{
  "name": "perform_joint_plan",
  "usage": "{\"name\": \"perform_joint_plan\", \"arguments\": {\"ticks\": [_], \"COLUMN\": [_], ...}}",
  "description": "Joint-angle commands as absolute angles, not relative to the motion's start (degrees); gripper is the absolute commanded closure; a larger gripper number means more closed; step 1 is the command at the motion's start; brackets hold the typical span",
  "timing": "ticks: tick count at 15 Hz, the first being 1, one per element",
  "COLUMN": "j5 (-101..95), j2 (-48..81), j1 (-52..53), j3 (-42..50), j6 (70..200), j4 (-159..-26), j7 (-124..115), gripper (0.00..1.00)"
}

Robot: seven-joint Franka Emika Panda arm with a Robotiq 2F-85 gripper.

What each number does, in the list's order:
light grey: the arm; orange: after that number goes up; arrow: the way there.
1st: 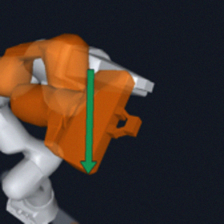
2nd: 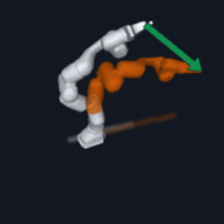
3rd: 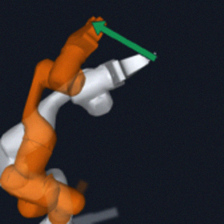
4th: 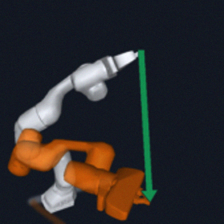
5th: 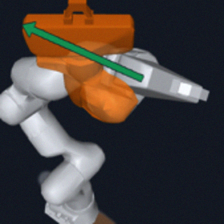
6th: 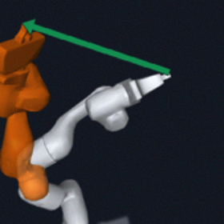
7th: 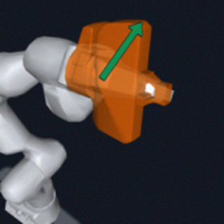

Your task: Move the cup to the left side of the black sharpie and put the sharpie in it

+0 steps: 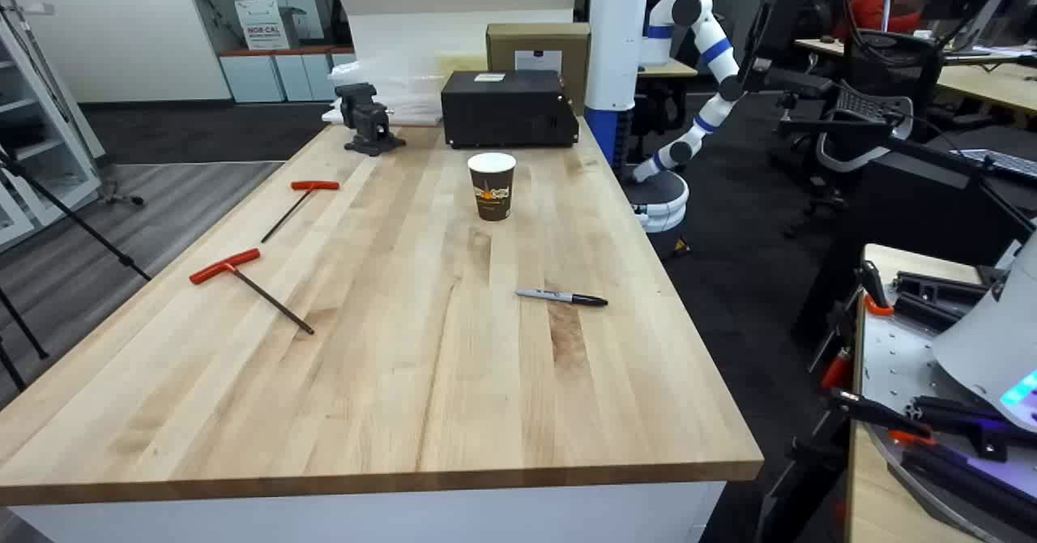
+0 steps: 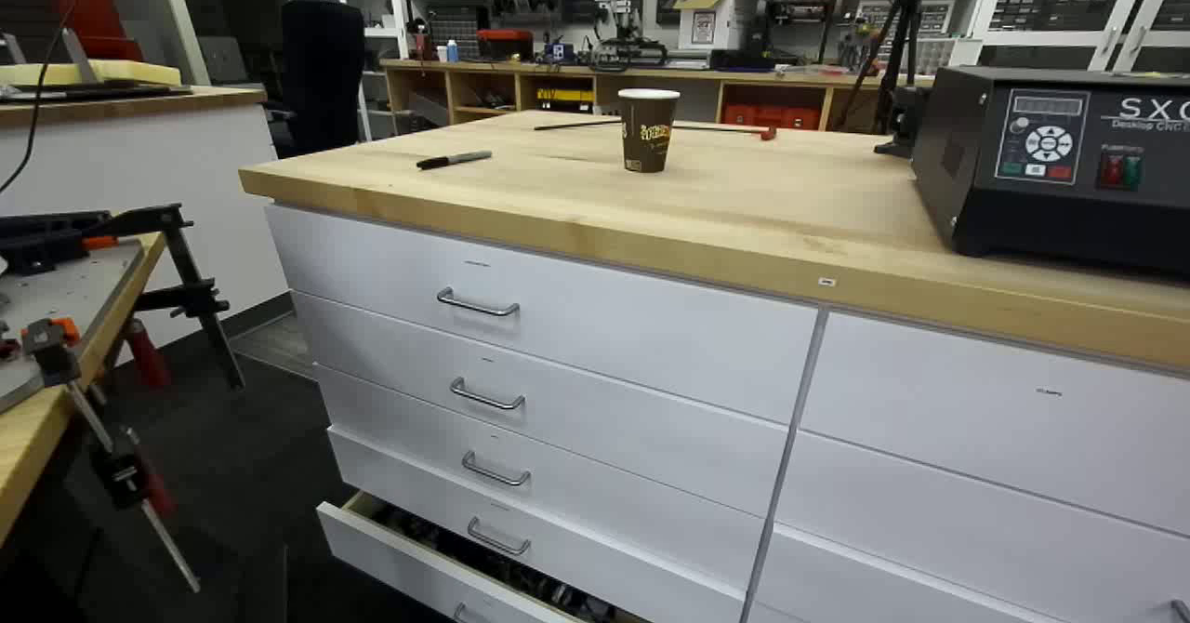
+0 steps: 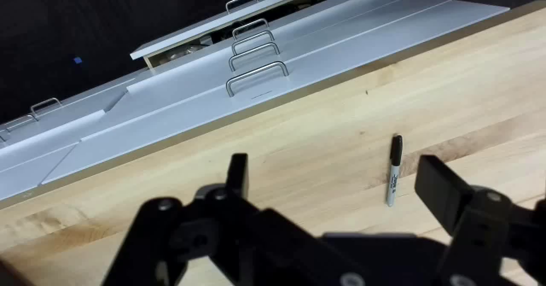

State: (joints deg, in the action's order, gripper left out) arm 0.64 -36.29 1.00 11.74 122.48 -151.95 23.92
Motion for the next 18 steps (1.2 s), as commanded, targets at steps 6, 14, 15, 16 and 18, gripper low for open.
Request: {"name": "perform_joint_plan", "arguments": {"ticks": [6,14,15,16,18], "j5": [0.8,0.1,-0.1,-0.3,-0.4], "j2": [-36.3,-22.8,-20.5,-18.2,-12.8], "j1": [0.7,1.6,1.8,1.9,2.4], "j3": [11.5,9.9,9.3,8.3,6.7], "j6": [122.3,120.3,119.9,119.6,118.6], "j4": [-151.8,-138.6,-136.2,-133.9,-128.5], "j7": [24.0,23.9,24.0,23.6,24.0], "gripper": [0.0,0.0,0.0,0.0,0.0]}}
